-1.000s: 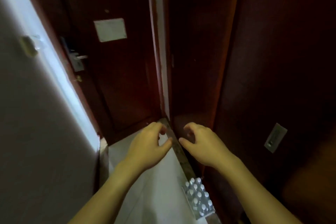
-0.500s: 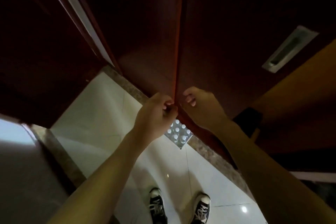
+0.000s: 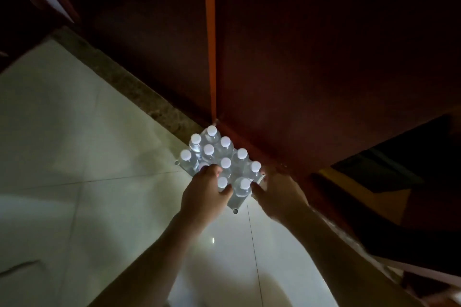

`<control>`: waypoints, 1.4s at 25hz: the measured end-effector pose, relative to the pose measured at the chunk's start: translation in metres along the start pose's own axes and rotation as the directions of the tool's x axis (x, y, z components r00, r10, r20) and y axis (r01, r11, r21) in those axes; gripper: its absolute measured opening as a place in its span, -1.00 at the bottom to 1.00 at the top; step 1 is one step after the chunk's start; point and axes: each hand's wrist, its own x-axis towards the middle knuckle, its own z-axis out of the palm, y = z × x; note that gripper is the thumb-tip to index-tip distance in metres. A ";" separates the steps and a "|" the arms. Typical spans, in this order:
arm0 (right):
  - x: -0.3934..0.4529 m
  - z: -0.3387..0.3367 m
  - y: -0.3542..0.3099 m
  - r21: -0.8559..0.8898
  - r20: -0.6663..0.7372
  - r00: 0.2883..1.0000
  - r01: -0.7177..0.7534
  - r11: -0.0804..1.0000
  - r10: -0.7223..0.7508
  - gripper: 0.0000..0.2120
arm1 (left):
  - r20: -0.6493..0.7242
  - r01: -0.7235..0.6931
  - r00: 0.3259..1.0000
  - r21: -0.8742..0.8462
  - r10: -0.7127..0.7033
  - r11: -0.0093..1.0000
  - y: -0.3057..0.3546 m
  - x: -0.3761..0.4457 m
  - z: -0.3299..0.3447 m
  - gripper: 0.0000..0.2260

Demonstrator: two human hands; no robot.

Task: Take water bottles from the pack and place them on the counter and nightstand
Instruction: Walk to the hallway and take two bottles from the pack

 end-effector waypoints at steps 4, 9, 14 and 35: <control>0.060 0.101 0.038 -0.067 -0.012 1.000 0.026 0.997 -0.027 -0.53 | -0.048 -0.038 0.998 0.116 0.043 0.993 -0.062 0.036 0.099 -0.56; 0.092 0.137 0.051 -0.064 -0.116 0.987 0.103 0.993 -0.110 -0.67 | -0.175 -0.115 0.976 0.098 0.131 0.989 -0.087 0.048 0.128 -0.63; 0.058 0.103 0.046 0.101 -0.336 0.920 0.251 0.963 -0.204 -0.71 | -0.332 -0.294 0.905 -0.031 0.268 0.955 -0.072 0.021 0.091 -0.69; -0.289 -0.573 -0.200 0.695 -0.588 0.764 0.645 0.318 -0.265 -0.58 | 0.079 -0.164 0.876 -0.878 0.475 0.449 0.482 -0.106 -0.526 -0.84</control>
